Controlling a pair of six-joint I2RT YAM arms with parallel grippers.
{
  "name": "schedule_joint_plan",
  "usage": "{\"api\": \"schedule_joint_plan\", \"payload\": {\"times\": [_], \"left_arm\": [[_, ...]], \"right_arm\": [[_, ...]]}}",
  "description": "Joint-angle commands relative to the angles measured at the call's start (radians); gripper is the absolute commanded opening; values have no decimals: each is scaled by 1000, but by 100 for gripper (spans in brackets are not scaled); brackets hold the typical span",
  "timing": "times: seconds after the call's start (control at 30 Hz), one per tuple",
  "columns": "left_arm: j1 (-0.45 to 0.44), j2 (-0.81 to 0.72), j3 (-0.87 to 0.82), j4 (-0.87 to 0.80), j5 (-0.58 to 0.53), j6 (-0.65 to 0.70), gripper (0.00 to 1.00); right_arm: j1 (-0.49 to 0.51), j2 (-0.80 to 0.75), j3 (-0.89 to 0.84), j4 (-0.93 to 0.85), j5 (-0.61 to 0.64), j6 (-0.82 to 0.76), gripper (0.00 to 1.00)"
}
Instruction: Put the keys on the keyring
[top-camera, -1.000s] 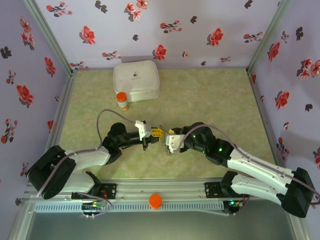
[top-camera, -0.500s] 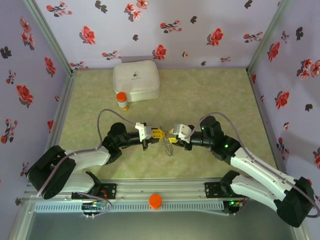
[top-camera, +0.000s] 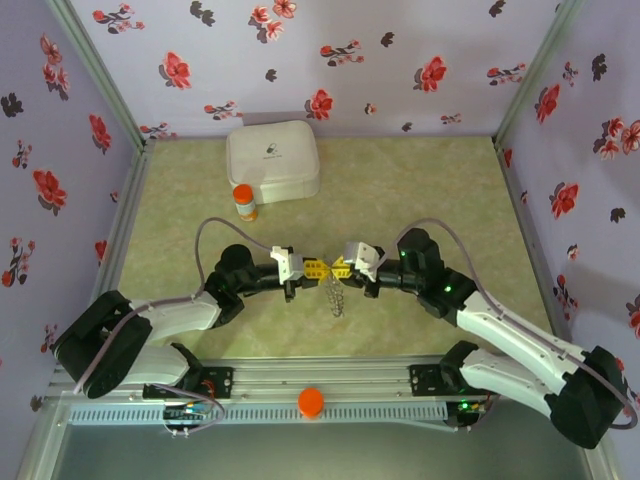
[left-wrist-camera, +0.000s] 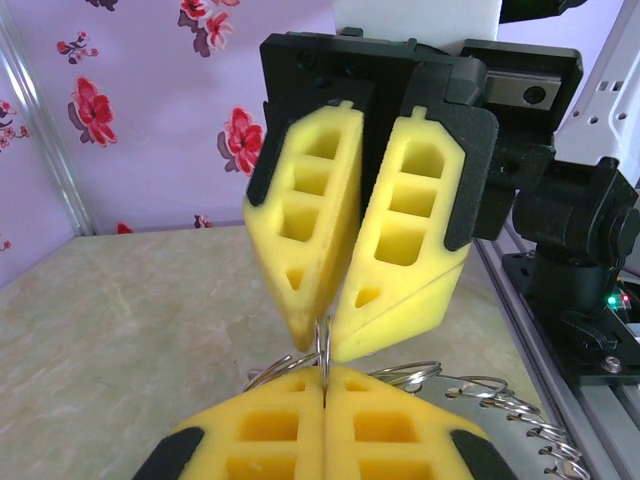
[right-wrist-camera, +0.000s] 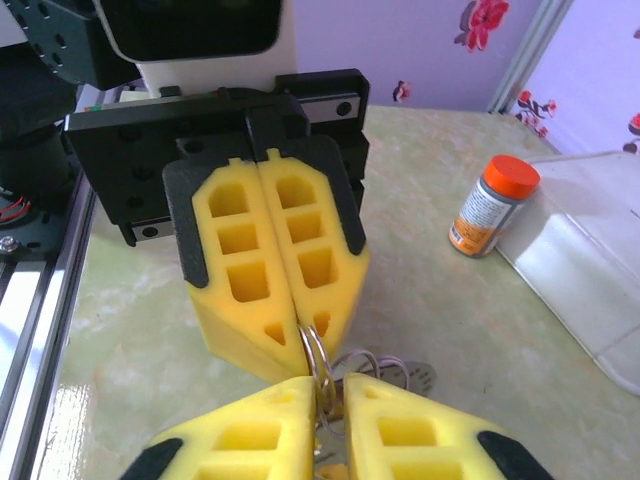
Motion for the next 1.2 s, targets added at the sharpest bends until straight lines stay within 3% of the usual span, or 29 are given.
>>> {"api": "schedule_joint_plan", "payload": {"times": [0.0, 0.43, 0.6, 0.8, 0.9, 1.07, 1.17], "left_arm": [[0, 13, 33, 46, 24, 15, 0], [0, 10, 17, 42, -23, 39, 0], [1, 1, 13, -4, -100, 60, 7], [-6, -8, 77, -220, -107, 149, 6], [-11, -21, 113, -341, -135, 211, 0], [-18, -36, 124, -389, -158, 252, 0], [-18, -33, 81, -256, -121, 210, 0]], "right_arm": [[-3, 11, 28, 31, -34, 20, 13], [1, 70, 72, -25, -81, -21, 0], [31, 71, 115, -141, 1, -118, 0], [102, 110, 210, -353, 143, -261, 0], [137, 145, 262, -451, 225, -322, 0], [128, 123, 267, -411, 214, -290, 0], [40, 46, 182, -243, 97, -151, 18]]}}
